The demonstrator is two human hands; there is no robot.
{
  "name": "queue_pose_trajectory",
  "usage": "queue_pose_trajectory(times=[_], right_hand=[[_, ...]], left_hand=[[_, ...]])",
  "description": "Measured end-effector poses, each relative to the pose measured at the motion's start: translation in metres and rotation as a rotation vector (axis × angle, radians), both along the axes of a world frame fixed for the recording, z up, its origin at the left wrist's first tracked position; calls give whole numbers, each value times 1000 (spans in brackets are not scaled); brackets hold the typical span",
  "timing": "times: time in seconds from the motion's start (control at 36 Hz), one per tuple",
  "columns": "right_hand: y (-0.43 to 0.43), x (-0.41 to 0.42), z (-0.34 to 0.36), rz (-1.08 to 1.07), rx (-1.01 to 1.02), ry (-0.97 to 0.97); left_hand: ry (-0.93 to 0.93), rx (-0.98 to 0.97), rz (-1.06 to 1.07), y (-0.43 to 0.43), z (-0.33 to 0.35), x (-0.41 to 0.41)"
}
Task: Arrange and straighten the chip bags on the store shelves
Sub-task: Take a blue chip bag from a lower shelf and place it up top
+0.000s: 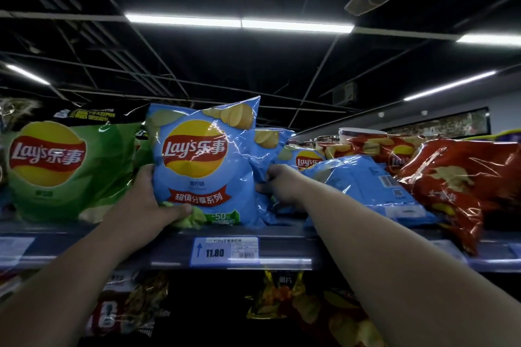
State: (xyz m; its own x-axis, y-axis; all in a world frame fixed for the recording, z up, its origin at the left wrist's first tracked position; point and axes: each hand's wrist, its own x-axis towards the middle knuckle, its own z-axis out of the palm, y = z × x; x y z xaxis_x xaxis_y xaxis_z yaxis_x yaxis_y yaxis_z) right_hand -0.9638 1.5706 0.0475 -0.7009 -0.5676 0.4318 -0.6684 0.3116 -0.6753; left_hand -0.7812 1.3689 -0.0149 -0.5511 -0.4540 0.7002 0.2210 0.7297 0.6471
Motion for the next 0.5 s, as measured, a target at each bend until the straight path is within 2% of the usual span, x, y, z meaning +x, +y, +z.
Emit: queue_pose_trajectory(times=[0.11,0.22,0.28,0.33,0.36,0.42,0.5], right_hand=[[28,9,4,-72,48,209],[72,22,-3,-56,-107,408],[96,24,-8,-165,-106,538],[121,23,-12,-403,-37,635],[133,19,-14,-525,3,629],[151,10,-17,-693,85,465],[161,0,-20,-744,243,207]], left_hand=[[10,-53,14,4,0,0],[39,-87,-13,14,0,5],[64,-118,8,18,-2,10],[109,-151,47,22,-3,11],[140,-188,72,26,-5,10],[212,-328,173,36,-9,8],[262,-527,376,50,-10,6]])
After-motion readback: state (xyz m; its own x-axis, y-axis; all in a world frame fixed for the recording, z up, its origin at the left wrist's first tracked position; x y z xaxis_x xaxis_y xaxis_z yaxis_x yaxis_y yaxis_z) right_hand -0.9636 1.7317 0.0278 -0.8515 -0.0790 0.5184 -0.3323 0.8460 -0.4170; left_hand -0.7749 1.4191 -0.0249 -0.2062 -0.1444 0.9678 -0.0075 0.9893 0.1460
